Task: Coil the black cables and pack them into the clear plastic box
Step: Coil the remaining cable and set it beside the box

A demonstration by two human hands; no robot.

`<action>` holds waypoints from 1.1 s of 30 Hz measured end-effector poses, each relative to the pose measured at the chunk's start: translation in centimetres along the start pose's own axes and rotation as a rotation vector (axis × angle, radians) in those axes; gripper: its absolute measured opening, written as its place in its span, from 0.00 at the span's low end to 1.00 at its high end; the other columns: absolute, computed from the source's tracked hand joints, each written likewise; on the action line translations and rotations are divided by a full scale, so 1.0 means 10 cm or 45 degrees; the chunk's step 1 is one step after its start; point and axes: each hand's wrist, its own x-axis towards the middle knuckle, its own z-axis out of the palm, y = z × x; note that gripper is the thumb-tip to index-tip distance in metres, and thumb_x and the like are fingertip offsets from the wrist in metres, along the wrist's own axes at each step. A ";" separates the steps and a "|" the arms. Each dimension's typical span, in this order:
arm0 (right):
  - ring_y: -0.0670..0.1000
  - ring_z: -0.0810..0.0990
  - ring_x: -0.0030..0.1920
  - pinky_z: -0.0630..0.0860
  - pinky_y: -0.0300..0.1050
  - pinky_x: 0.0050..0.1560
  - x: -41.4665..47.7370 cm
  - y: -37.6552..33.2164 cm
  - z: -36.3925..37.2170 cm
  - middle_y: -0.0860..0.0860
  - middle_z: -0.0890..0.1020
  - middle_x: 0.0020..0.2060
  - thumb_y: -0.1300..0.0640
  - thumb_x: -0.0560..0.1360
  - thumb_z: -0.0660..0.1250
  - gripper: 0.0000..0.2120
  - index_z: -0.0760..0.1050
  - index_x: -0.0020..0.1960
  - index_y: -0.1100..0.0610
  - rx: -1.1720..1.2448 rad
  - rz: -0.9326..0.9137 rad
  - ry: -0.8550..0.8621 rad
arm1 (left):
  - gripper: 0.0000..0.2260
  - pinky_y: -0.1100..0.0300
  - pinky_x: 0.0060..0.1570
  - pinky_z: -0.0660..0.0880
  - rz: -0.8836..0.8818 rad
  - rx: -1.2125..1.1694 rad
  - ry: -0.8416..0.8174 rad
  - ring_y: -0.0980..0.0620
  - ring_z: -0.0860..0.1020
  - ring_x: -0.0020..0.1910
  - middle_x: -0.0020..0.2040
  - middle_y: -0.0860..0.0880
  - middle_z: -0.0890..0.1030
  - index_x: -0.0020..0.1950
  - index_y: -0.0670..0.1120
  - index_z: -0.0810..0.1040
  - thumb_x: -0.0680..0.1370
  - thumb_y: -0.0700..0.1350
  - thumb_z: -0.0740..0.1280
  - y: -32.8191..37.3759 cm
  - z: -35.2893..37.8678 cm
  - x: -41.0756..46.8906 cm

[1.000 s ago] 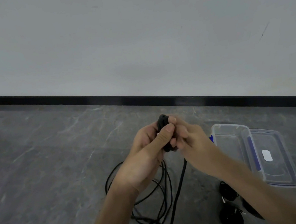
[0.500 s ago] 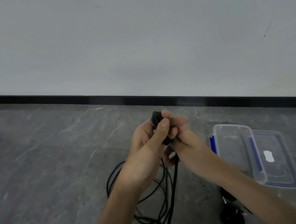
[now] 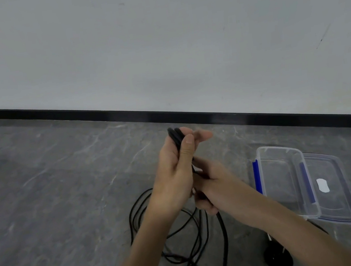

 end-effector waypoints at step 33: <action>0.48 0.82 0.36 0.77 0.41 0.41 -0.06 0.00 -0.54 0.48 0.84 0.33 0.55 0.71 0.71 0.05 0.83 0.43 0.56 -0.405 -0.630 0.276 | 0.27 0.70 0.40 0.70 -0.592 0.378 -0.552 0.56 0.78 0.33 0.30 0.49 0.80 0.44 0.42 0.78 0.83 0.55 0.45 0.04 -0.10 -0.01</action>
